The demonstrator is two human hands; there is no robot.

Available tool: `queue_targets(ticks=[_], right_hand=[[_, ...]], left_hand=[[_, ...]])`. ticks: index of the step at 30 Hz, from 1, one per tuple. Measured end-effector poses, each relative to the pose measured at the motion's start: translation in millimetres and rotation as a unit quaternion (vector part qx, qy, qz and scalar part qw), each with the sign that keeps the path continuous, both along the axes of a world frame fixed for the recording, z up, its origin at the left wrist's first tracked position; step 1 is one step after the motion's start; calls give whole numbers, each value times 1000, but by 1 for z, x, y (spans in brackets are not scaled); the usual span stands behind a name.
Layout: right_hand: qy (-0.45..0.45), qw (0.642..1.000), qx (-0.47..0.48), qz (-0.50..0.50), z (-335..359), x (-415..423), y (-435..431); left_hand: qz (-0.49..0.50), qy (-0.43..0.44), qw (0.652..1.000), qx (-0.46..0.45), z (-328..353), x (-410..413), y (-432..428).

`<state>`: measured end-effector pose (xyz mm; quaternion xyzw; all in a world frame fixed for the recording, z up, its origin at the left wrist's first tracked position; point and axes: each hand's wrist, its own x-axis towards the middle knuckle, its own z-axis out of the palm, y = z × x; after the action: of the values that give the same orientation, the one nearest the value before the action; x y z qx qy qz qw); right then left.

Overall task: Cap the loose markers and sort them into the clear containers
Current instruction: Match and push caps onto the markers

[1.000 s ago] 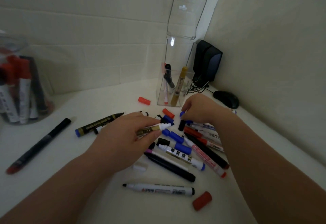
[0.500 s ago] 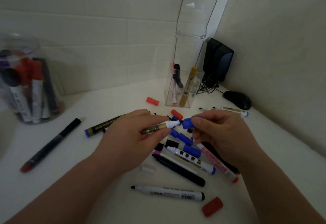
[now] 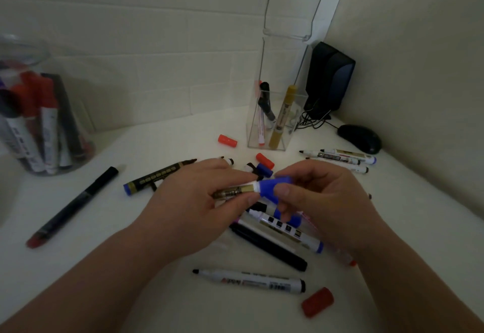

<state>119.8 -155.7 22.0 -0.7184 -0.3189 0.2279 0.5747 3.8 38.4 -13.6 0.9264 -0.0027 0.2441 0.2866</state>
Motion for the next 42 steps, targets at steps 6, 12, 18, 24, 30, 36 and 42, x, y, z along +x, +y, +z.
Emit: queue_targets(ticks=[6, 12, 18, 24, 30, 36, 42], right_hand=[[-83, 995, -20, 43, 0, -1, -6], [-264, 961, -47, 60, 4, -6, -11], [-146, 987, -40, 56, 8, -15, -8], [113, 991, -36, 57, 11, -12, -2], [198, 980, 32, -11, 1, -17, 10], [136, 985, 88, -67, -11, -24, 20], [-24, 989, 28, -141, 6, -20, 34]], left_hand=[[-49, 15, 999, -2, 3, -1, 0], [-82, 20, 996, -20, 8, -5, 2], [-82, -13, 996, 31, 10, -6, -1], [-67, -39, 993, 93, 9, -6, -5], [-29, -46, 997, 58, 3, 2, -6], [25, -57, 997, 35, -1, 12, -10], [150, -74, 986, 7, 1, 20, 4]])
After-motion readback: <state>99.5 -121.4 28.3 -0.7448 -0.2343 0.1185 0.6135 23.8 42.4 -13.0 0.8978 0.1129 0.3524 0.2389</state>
